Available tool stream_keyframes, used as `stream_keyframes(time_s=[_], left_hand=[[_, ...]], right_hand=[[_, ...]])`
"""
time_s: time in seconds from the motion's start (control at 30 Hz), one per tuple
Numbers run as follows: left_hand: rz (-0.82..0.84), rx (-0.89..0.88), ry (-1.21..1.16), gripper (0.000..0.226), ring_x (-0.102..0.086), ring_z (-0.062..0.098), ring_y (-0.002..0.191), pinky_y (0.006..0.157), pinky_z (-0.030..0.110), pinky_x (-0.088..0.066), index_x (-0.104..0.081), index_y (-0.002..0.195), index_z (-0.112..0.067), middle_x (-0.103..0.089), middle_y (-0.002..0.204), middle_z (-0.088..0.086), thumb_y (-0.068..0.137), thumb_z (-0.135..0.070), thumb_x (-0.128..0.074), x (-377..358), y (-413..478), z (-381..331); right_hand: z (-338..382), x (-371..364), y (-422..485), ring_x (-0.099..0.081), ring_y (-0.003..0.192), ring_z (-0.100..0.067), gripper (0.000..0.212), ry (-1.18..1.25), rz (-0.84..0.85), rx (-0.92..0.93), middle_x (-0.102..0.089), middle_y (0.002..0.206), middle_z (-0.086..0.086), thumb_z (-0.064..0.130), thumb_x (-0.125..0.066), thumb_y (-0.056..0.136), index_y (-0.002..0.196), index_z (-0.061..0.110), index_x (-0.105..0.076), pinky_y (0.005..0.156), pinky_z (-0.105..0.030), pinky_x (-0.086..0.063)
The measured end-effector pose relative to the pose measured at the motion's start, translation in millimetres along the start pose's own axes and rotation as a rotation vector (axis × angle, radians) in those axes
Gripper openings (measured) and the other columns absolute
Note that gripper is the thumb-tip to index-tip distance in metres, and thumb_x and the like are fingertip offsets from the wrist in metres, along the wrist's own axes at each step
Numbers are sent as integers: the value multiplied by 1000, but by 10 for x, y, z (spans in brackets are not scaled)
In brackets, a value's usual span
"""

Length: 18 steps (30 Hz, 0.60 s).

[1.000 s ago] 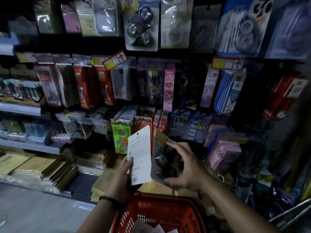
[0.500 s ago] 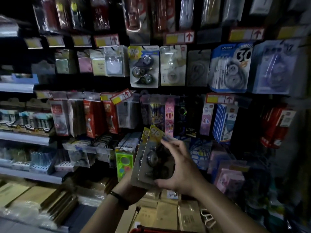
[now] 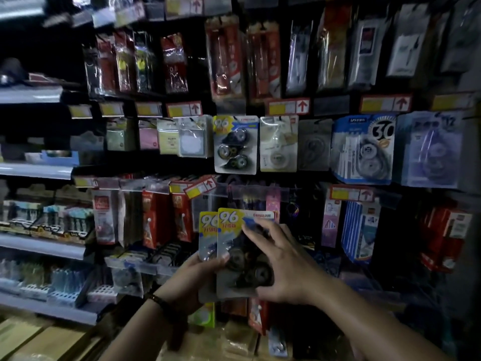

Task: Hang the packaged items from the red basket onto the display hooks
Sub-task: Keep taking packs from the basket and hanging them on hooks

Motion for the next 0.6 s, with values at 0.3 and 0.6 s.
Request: stream_keyframes(time_s=[0.3, 0.6], left_hand=[[-188, -284, 111, 28, -76, 39, 112, 85, 57, -65, -64, 132, -15, -77, 125, 17, 104, -17, -60, 334, 43, -962], [-446, -523, 206, 30, -78, 38, 105, 92, 57, -61, -73, 122, -8, -81, 112, 16, 92, -14, -76, 994, 34, -1766]], right_hand=[[-75, 455, 783, -27, 148, -19, 121, -99, -125, 7, -18, 162, 8, 66, -78, 62, 166, 39, -22, 114, -42, -46], [-70, 933, 1610, -26, 143, -28, 114, -402, -180, -45, -19, 163, -4, 67, -77, 69, 165, 33, -26, 110, -46, -43]])
Point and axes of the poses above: each hand's wrist, its own y-axis towards the middle knuckle, its own x-axis out of the back of the hand, z = x × y, the point moved 10 cm from there along y, towards the middle knuckle
